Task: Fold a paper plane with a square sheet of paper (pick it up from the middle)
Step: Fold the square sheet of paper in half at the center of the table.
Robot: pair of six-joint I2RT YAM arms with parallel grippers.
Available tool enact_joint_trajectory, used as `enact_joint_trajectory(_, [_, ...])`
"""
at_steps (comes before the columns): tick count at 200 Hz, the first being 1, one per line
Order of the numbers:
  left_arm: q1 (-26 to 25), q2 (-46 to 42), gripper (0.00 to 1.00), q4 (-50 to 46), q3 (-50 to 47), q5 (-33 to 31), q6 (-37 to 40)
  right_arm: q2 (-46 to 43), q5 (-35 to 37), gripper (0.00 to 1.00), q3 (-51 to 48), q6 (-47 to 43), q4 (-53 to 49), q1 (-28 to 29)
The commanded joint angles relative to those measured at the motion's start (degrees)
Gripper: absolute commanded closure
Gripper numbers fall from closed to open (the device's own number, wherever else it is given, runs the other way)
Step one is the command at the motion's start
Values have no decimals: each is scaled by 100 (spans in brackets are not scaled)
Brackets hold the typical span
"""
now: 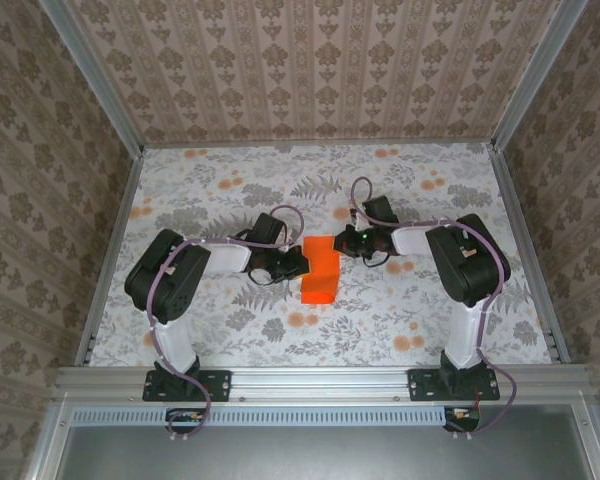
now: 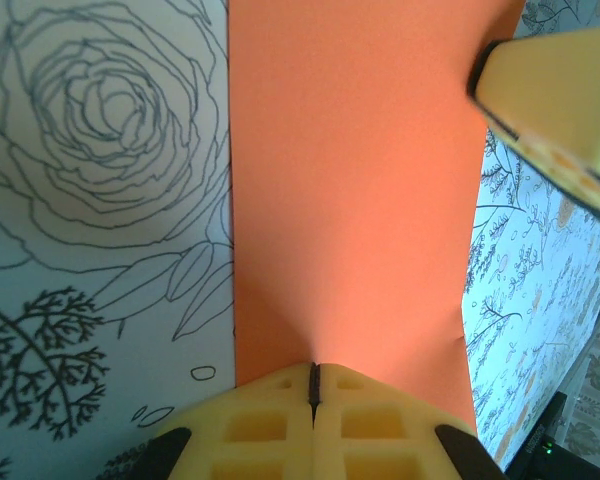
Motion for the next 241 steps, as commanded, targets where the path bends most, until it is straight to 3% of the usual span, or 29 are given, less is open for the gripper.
enact_joint_trajectory(1, [-60,673,100,-1641,-633,-1082,23,-195,669,100,2,-359,-440,-207])
enact_joint_trajectory(55, [-69,707,100,-1661,-588,-1082,40,-724,133,100,-152,-131,196,111])
enact_joint_trajectory(111, [-70,717,100,-1680,-579,-1097,51,85,5,100,252,314,367,420])
enact_joint_trajectory(152, [-70,709,100,-1671,-606,-1104,49,286,379,100,314,284,101,242])
enact_joint_trajectory(189, [-70,699,100,-1613,-657,-1099,32,329,649,100,338,366,-169,-349])
enact_joint_trajectory(241, [-72,685,100,-1542,-646,-1099,24,-754,264,100,270,173,-648,-407])
